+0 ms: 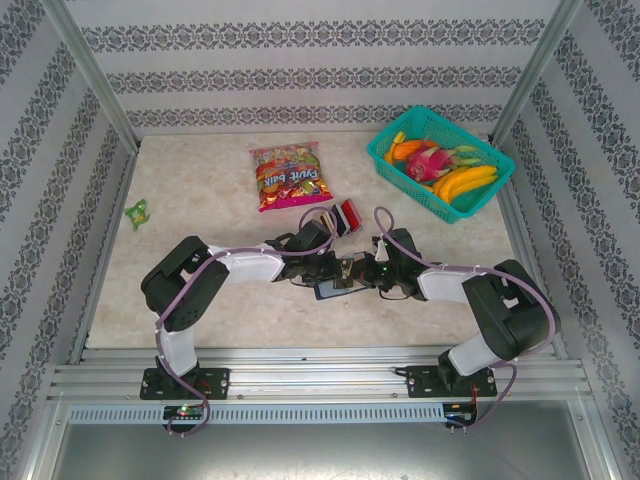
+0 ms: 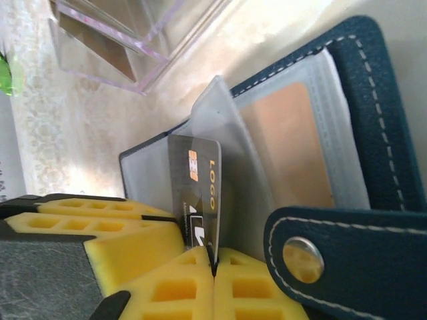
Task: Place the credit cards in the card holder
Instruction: Pick up the credit card from the card holder, then insert the credit card into the card slot.
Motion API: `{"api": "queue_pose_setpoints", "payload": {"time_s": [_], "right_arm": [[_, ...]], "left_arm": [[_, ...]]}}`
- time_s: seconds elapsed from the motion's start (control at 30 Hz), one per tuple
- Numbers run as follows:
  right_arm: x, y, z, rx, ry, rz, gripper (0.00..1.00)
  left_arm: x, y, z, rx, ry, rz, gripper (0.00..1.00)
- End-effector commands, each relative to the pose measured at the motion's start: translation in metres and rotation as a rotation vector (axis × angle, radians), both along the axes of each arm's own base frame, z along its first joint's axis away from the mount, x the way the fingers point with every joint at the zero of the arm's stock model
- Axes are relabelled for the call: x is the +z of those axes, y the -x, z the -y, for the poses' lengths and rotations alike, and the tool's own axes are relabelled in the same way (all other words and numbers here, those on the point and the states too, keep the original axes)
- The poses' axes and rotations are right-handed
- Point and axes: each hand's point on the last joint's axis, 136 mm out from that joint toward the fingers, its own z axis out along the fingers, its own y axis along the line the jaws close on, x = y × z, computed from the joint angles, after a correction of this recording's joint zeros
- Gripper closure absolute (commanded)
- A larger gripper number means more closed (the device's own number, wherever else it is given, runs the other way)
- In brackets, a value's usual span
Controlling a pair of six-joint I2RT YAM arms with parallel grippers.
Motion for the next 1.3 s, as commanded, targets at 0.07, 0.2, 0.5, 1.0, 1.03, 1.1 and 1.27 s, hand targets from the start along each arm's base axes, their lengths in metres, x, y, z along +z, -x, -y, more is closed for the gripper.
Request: {"api": "queue_pose_setpoints", "payload": {"time_s": [0.07,0.2,0.5,1.0,1.03,1.1,1.27], "right_arm": [[0.016,-0.005,0.004,0.061,0.053,0.081,1.00],[0.018,-0.001,0.007,0.100,0.070,0.103,1.00],[0.030,-0.003,0.009,0.132,0.068,0.166,1.00],[0.031,-0.008,0.009,0.161,0.038,0.190,1.00],[0.029,-0.007,0.007,0.165,0.025,0.184,1.00],[0.024,-0.005,0.006,0.164,0.024,0.166,1.00],[0.010,0.004,0.006,0.174,0.021,0.129,1.00]], "left_arm": [[0.015,0.015,-0.010,-0.005,-0.025,0.025,0.77],[0.032,0.014,-0.034,0.044,-0.088,0.090,0.69],[0.017,0.027,-0.056,0.088,-0.151,0.040,0.58],[-0.005,0.028,-0.050,0.069,-0.178,-0.016,0.62],[-0.006,0.027,-0.050,0.068,-0.175,-0.016,0.62],[-0.008,0.027,-0.048,0.063,-0.174,-0.019,0.62],[-0.011,0.026,-0.045,0.052,-0.176,-0.025,0.64]]}}
